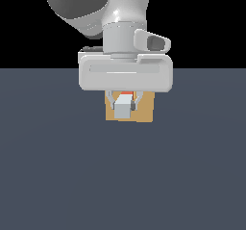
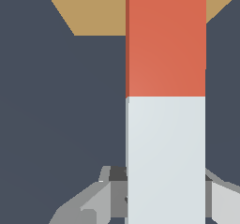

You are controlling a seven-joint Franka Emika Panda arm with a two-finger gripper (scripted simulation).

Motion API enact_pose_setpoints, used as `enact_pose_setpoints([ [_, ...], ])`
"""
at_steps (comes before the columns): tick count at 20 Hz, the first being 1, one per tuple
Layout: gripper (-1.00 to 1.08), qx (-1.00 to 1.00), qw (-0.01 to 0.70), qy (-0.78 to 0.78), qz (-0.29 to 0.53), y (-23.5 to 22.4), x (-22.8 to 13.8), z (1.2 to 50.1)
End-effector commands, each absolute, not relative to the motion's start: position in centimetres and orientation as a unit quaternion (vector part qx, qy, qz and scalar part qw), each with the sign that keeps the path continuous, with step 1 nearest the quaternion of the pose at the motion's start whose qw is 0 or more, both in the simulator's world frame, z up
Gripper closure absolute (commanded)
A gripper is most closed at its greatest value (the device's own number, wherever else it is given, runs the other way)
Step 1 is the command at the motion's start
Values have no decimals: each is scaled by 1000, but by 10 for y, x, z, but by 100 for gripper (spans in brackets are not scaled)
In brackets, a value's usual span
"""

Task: Insert the peg into the horizontal hole in a box.

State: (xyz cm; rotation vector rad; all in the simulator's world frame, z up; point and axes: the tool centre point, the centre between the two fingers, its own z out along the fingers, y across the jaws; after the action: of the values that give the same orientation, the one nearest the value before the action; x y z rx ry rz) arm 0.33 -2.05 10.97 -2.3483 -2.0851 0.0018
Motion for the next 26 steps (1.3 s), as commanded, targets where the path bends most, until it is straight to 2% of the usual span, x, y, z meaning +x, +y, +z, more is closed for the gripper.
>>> enact_pose_setpoints([
  [1,108,-748,0,-663,0,-21,4,111],
  [11,108,-748,1,-664,1,-11,4,109],
  [21,108,-748,0,-664,-1,57,13,111],
  [26,108,-748,0,-664,-1,76,16,112],
])
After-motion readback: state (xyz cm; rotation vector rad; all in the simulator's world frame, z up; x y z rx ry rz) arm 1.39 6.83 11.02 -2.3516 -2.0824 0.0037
